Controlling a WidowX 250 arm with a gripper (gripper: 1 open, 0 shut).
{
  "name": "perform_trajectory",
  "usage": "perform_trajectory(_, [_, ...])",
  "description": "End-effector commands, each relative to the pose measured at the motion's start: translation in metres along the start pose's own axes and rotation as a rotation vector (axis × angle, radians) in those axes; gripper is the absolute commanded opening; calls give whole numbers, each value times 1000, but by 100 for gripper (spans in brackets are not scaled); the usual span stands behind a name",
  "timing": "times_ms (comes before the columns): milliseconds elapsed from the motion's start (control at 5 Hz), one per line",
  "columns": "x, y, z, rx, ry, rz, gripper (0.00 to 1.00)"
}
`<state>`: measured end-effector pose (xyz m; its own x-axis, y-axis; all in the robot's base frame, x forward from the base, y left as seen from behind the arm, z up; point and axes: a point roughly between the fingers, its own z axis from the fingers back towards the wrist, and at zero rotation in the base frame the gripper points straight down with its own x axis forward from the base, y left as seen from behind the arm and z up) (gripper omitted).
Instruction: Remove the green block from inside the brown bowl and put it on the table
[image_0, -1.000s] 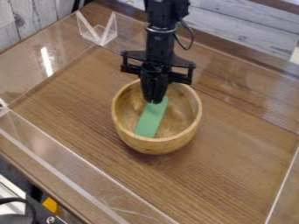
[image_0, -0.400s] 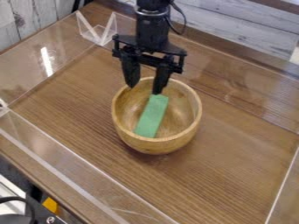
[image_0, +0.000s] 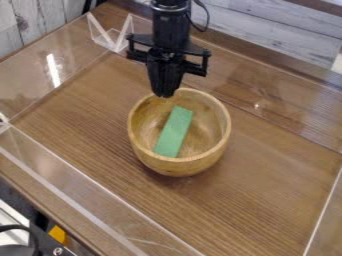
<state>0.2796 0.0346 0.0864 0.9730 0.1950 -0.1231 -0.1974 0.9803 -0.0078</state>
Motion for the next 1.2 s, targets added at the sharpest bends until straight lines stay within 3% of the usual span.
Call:
perform_trajectory(0, [0,-4,14,-4,-39,-10,100])
perform_trajectory(600, [-12,-19,3,5,-34,-44,100])
perform_trajectory(1000, [-6,-26,-25,11,-27,-30,100])
